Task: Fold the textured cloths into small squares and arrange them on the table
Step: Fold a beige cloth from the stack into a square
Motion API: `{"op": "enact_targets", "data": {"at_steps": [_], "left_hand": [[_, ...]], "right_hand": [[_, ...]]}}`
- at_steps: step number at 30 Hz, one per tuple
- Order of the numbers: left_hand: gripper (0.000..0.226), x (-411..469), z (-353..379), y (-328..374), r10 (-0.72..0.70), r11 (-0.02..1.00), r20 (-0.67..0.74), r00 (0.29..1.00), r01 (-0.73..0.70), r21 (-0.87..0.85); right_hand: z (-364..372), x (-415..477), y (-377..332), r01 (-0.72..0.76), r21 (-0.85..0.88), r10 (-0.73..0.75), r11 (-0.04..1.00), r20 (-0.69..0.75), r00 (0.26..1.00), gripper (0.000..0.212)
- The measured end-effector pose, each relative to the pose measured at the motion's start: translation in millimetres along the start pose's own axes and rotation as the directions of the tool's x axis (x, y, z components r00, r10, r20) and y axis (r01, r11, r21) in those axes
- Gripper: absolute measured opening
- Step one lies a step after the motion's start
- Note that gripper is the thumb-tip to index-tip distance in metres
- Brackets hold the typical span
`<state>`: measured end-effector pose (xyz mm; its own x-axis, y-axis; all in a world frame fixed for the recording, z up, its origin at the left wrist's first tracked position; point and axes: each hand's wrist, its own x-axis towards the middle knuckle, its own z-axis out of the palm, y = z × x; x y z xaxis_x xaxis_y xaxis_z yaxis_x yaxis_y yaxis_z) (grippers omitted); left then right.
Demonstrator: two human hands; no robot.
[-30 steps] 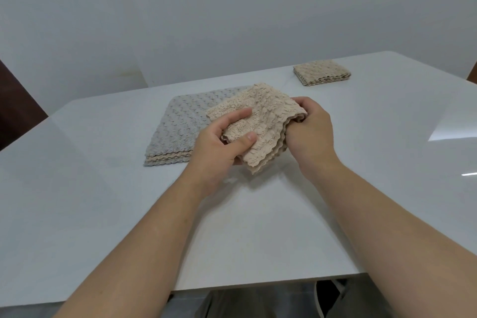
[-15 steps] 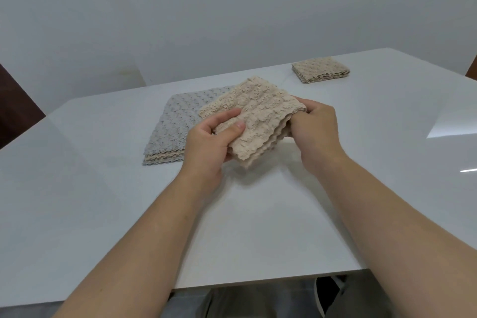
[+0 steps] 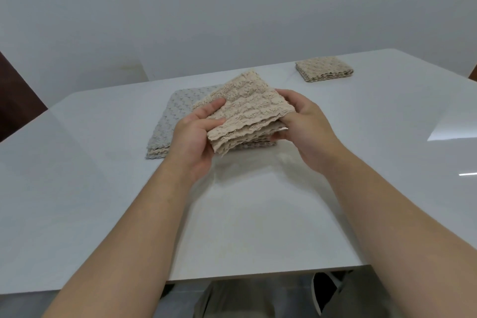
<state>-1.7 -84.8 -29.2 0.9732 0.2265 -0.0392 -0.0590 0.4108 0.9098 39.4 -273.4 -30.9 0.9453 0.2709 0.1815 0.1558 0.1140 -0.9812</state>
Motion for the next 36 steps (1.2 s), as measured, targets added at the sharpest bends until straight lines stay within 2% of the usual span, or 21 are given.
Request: {"op": "enact_targets", "data": {"at_steps": [2,5,7,10,18,21,24,26,29,31,33,36], "left_hand": [[0.04,0,-3,1,0.004,1.0,-0.006,1.0,-0.004,0.023],[0.04,0,-6,5,0.014,0.998,0.004,1.0,-0.015,0.061],[0.041,1,-7,8,0.008,0.997,0.02,1.0,-0.009,0.071],[0.043,1,-10,13,-0.002,0.997,0.042,0.999,-0.001,0.071],[0.039,1,-15,8,0.061,0.984,0.071,0.996,-0.072,0.165],[0.033,2,-15,7,0.095,0.979,0.063,0.993,-0.105,0.175],[0.025,1,-13,7,0.13,0.945,0.064,0.99,-0.143,0.295],[0.019,-2,-11,4,0.151,0.913,0.09,0.984,-0.174,0.368],[0.022,-4,-9,-2,0.213,0.838,0.152,0.965,-0.26,0.48],[0.031,-5,-8,-4,0.25,0.766,0.204,0.946,-0.323,0.556],[0.038,-4,-7,-7,0.272,0.74,0.255,0.928,-0.371,0.561],[0.043,-3,-8,-9,0.277,0.731,0.257,0.926,-0.377,0.569]], "right_hand": [[0,0,2,-0.021,-0.095,0.018,0.995,-0.024,1.0,0.042],[-2,0,1,-0.064,-0.041,0.063,0.997,-0.003,0.998,0.063],[-3,-1,0,-0.032,-0.012,0.033,0.999,0.05,0.998,0.08],[-2,-3,1,-0.024,0.011,0.021,1.0,0.171,0.985,0.087],[-10,-1,4,-0.089,0.03,0.075,0.996,0.331,0.941,0.072],[-16,-1,2,-0.174,0.044,0.141,0.984,0.41,0.901,0.063],[-15,1,0,-0.21,0.071,0.179,0.975,0.309,0.934,0.031],[-12,4,2,-0.207,0.058,0.195,0.977,0.164,0.967,0.039],[-8,7,9,-0.102,-0.173,0.092,0.98,-0.064,0.994,0.048],[-8,8,12,-0.061,-0.282,0.018,0.957,-0.151,0.988,0.046],[-9,7,12,-0.007,-0.311,-0.043,0.95,-0.154,0.987,0.034],[-9,4,14,0.072,-0.347,-0.101,0.935,-0.064,0.993,0.011]]}}
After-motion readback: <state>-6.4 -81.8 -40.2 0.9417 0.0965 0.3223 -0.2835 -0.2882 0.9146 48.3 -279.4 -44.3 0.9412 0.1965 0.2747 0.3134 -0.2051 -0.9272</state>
